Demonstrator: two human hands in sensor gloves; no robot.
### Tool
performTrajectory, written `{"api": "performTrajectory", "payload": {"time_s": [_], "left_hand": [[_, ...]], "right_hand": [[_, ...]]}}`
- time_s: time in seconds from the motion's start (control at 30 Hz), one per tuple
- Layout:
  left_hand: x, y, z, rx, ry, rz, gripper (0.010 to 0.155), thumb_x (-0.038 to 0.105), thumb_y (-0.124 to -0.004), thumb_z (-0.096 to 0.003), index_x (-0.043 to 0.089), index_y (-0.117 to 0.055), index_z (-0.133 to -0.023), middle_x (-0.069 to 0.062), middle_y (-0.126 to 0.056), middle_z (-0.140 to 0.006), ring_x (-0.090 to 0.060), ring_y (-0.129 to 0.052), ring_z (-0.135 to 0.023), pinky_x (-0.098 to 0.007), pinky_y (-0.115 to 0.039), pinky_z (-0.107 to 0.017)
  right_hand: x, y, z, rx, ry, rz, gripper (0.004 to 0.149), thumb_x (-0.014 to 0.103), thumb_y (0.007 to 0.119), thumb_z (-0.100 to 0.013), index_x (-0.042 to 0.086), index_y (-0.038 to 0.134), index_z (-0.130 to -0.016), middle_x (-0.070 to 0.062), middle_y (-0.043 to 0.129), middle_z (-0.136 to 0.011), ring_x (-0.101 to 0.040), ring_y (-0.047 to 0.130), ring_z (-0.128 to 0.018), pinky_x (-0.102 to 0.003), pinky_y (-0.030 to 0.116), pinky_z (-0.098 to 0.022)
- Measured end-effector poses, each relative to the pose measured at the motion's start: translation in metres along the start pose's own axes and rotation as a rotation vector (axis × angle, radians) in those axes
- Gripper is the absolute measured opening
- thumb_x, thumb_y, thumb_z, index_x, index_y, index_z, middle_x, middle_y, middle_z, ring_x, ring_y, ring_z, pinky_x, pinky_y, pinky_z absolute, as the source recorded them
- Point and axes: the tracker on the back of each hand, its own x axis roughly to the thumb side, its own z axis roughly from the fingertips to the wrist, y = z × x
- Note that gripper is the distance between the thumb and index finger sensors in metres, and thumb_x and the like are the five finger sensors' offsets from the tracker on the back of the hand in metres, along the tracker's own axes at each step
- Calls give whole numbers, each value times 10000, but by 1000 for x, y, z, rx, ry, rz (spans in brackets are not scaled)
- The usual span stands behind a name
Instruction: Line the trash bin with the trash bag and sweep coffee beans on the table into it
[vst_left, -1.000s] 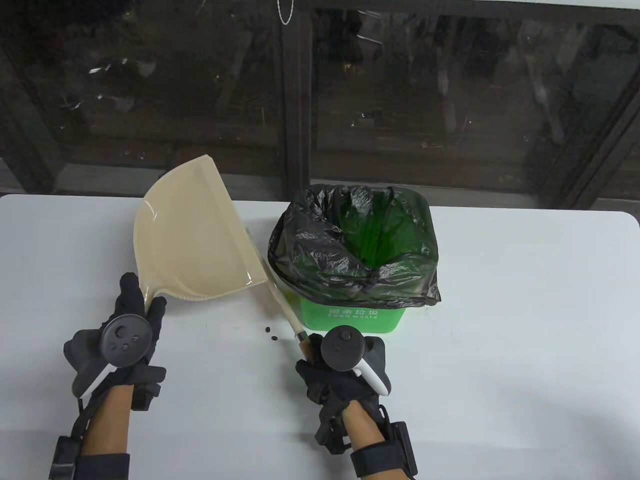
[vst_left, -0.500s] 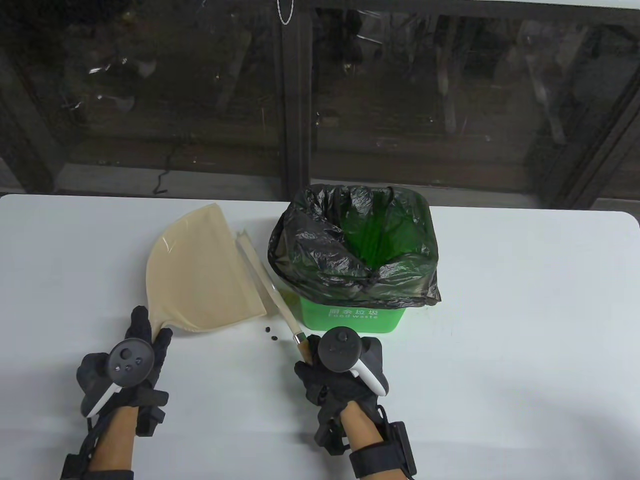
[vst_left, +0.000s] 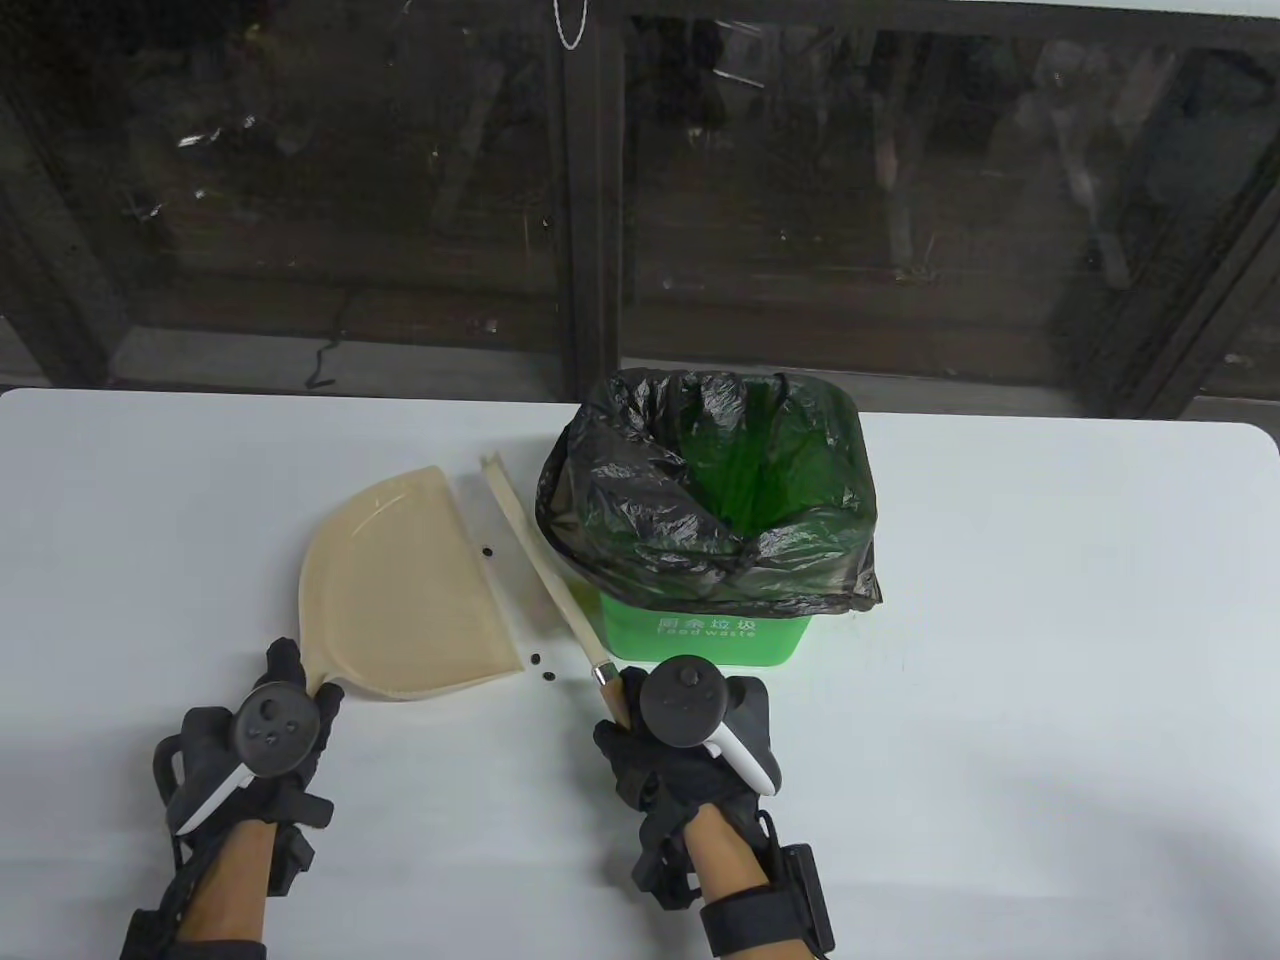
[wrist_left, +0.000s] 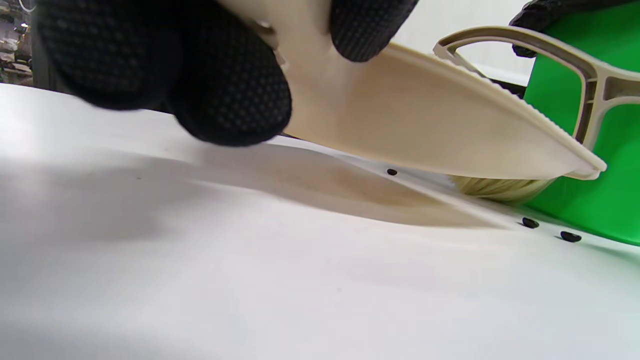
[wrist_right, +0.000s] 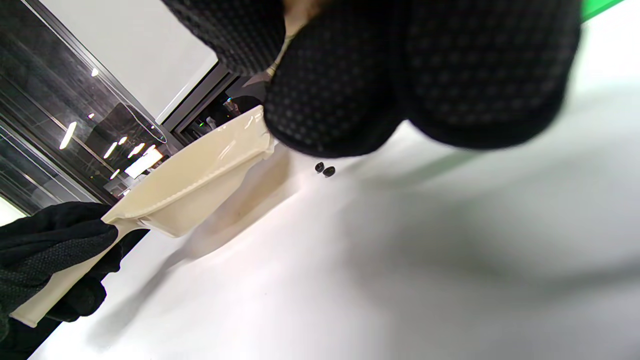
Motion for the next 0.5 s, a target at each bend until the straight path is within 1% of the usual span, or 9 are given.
{"api": "performTrajectory", "payload": {"time_s": [0.13,0.3,0.5], "left_hand": [[-1,-4,-3,-30,5,-4,665,291,-608,-730,-178,-378,-1142,-277,-776,-935,-320,-1003,-473,-504,-837,-398],[-1,-7,-5,-71,3,-11,663,287,-613,-731,-179,-386,-1144,-283,-781,-932,-323,-1005,-467,-504,-839,-393],[3,-8,-8,-77,-4,-24,659,283,-626,-731,-176,-400,-1147,-288,-786,-930,-329,-1007,-462,-508,-839,-386]], "right_hand": [[2,1,0,-17,-10,26,655,313,708,-533,-43,411,-996,-120,836,-711,-81,977,-310,-328,903,-178],[11,0,1,-50,-28,100,654,314,710,-532,-40,416,-996,-119,839,-711,-80,978,-309,-327,904,-178],[28,-2,-10,-104,-7,149,655,318,707,-534,-35,413,-1000,-112,838,-717,-74,977,-315,-324,905,-184]]}}
